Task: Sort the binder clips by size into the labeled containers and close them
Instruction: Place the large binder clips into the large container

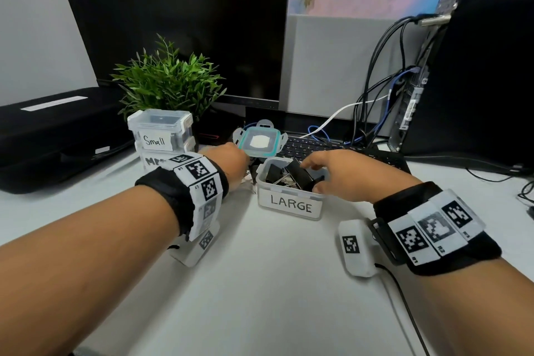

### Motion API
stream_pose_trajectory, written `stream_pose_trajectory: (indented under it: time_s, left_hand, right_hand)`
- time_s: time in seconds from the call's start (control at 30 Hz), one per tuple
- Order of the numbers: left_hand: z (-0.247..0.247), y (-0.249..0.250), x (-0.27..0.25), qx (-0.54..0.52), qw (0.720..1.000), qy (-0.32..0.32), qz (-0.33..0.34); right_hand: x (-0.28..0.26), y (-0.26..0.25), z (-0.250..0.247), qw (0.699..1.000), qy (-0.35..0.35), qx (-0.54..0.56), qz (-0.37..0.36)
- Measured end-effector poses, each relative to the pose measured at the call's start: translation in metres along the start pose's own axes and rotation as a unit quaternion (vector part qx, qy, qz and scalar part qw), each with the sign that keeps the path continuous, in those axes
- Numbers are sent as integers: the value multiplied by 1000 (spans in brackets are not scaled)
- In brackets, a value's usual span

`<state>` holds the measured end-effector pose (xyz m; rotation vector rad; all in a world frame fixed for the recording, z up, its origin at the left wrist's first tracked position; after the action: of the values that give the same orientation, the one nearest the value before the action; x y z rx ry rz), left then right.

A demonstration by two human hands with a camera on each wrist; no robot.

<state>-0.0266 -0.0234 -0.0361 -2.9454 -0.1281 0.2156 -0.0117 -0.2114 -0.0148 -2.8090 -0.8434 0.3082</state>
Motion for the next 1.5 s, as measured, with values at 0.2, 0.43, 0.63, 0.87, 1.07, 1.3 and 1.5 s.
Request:
stream_pose_trajectory:
  time_s: [0.2,0.43,0.63,0.87,1.07,1.3,1.5]
  left_hand:
    - [-14,4,-1,-126,988,87,15]
    - [-27,59,5,-153,975,68,149]
    - [-23,75,16,-73,989,10,132]
    - [-21,79,10,-194,959,115,169]
    - [-49,43,9,-314,924,192,99]
    - [-24,8,13,-192,977,93,20]
    - [-3,6,13,-135,990,9,30]
  right_hand:
    - [1,-5,3,998,-51,-31,-18]
    - [4,4,-4,998,35,-10,60]
    - [2,8,-3,995,-4,-40,90]
    - [3,12,4,992,-42,-59,104]
    - [8,21,6,991,-36,-68,112]
    - [1,17,3,989,-45,-69,124]
    - [2,11,-4,992,29,-56,105]
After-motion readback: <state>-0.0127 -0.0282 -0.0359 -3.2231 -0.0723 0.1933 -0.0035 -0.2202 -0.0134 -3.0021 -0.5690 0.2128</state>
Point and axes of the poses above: each hand's wrist, its own x-axis towards the middle knuckle, its own z-axis out of the palm, y = z × x, the point moved 4 cm from there along x, towards the middle knuckle, and after that the axes turned 3 degrees about -y, right-handed, at the moved point
